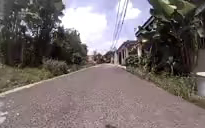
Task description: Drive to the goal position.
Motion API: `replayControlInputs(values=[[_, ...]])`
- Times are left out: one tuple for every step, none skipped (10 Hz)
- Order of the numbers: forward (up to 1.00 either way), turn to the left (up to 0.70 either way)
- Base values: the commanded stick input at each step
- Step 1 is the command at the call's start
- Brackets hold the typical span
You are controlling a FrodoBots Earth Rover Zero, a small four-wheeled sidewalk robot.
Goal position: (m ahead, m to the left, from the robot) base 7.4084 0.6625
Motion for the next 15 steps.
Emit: replayControlInputs(values=[[1.0,0.0],[1.0,0.0],[1.0,0.0],[1.0,0.0],[1.0,0.0],[1.0,0.0],[1.0,-0.26],[1.0,-0.16],[1.0,0.0],[1.0,0.0],[1.0,0.0],[1.0,0.0],[1.0,0.0],[1.0,0.05],[1.0,0.27]])
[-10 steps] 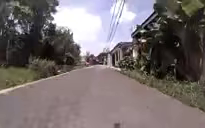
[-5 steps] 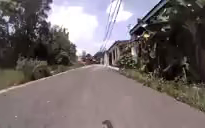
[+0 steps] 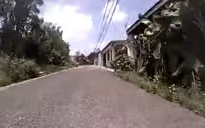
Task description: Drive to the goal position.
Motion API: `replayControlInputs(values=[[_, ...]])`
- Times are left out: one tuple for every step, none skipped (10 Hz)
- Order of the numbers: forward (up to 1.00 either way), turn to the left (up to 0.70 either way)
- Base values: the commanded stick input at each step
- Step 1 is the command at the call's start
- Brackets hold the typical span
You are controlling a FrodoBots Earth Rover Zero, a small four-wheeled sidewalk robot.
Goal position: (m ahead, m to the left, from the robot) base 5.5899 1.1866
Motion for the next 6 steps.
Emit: replayControlInputs(values=[[1.0,0.27],[1.0,0.0],[1.0,0.0],[1.0,0.0],[1.0,0.0],[1.0,0.0]])
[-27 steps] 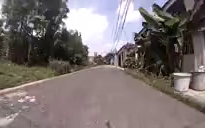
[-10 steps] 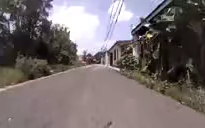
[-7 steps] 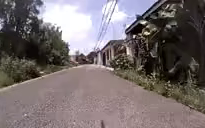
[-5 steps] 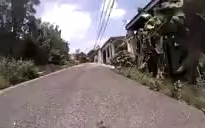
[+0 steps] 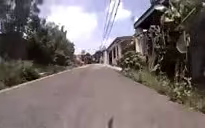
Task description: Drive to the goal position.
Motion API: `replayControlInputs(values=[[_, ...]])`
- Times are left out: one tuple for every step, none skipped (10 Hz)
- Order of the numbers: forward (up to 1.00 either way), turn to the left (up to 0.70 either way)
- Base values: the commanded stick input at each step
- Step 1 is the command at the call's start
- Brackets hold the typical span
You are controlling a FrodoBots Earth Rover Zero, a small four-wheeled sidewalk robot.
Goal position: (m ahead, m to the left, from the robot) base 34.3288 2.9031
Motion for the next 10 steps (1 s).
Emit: replayControlInputs(values=[[1.0,0.0],[1.0,0.0],[1.0,0.0],[1.0,0.0],[1.0,0.0],[1.0,0.0],[1.0,0.0],[1.0,0.0],[1.0,0.0],[1.0,0.0]])
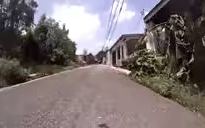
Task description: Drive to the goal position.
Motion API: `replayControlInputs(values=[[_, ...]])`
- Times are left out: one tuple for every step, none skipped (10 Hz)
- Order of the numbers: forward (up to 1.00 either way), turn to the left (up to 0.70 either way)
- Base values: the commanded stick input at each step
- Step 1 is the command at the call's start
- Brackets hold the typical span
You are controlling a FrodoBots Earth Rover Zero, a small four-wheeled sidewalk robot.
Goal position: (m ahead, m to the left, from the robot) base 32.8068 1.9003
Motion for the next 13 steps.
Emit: replayControlInputs(values=[[1.0,0.0],[1.0,0.0],[1.0,0.0],[1.0,0.0],[1.0,0.0],[1.0,0.0],[1.0,0.0],[1.0,0.0],[1.0,0.0],[1.0,0.0],[1.0,0.0],[1.0,0.0],[1.0,0.0]])
